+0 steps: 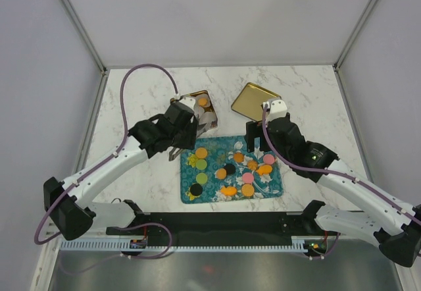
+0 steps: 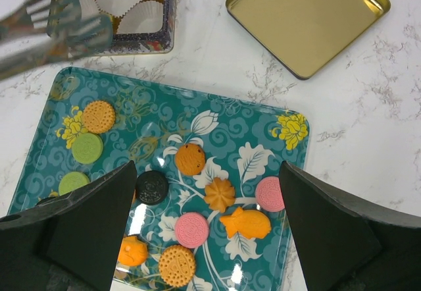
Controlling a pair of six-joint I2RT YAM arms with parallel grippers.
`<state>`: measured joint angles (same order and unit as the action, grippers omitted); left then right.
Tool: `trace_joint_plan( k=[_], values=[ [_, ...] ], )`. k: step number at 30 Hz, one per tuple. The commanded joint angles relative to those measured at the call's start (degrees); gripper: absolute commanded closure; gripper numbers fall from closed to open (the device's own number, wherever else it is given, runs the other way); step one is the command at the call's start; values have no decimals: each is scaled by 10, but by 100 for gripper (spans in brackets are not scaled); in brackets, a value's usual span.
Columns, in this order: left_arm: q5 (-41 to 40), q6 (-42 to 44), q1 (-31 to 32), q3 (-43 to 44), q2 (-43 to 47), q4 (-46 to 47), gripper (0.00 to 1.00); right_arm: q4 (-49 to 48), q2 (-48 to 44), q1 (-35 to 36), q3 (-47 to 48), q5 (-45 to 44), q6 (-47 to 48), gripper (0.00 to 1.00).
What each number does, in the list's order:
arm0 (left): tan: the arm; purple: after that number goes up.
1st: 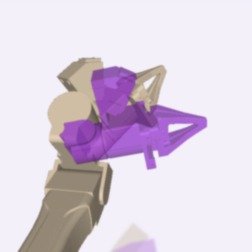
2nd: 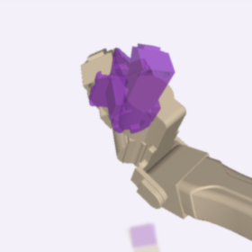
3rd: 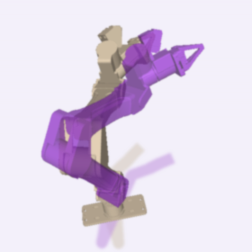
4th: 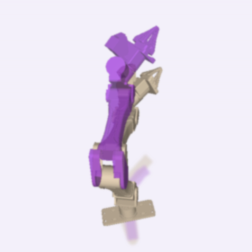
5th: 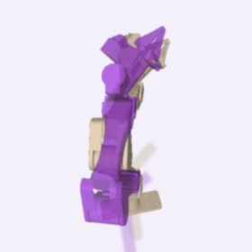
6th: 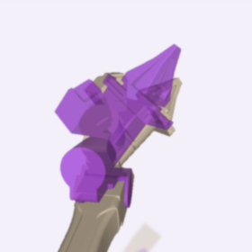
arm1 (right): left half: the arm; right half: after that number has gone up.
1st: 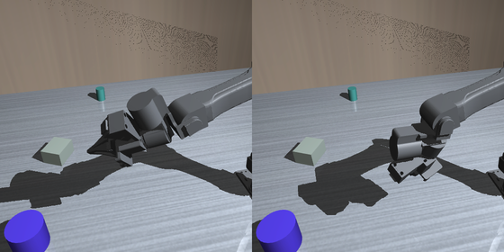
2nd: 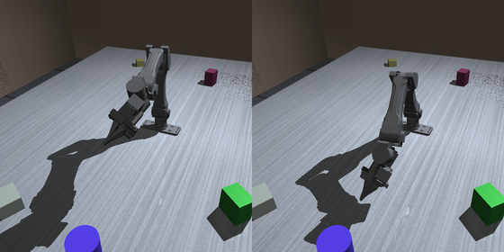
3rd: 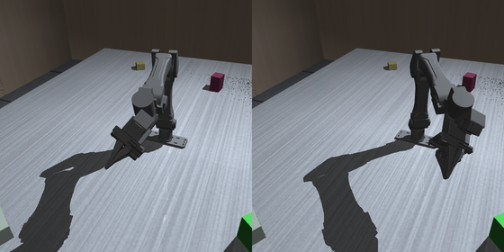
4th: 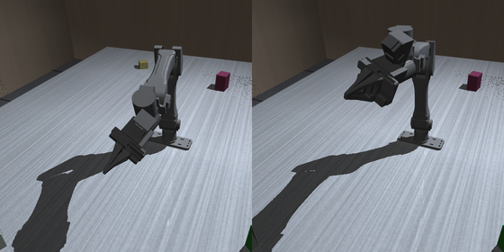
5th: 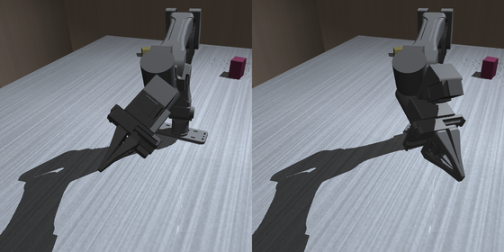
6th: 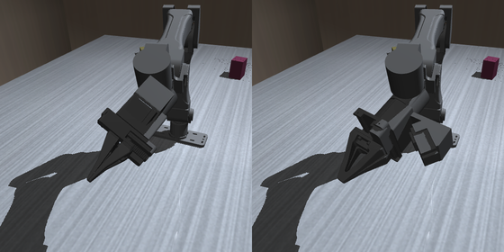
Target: Pack the cookies
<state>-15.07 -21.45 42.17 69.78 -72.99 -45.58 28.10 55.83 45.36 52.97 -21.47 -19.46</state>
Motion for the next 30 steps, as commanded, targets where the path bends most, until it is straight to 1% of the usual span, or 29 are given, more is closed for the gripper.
trace_joint_plan(
  k=[1,5,10,20,30],
  values=[
    [13,-69,19,-54,36,-20,44,-8,2,-3,16,-11,5,2],
    [18,-90,41,-90,57,-20,42,-13,11,-2,14,-8,4,2],
    [27,-99,53,-115,50,-17,42,-17,19,-3,13,-5,3,2],
    [26,-105,65,-133,36,-14,40,-21,21,-2,9,-5,4,2],
    [25,-106,73,-140,22,-11,40,-24,19,-3,6,-3,3,2]
  ],
)
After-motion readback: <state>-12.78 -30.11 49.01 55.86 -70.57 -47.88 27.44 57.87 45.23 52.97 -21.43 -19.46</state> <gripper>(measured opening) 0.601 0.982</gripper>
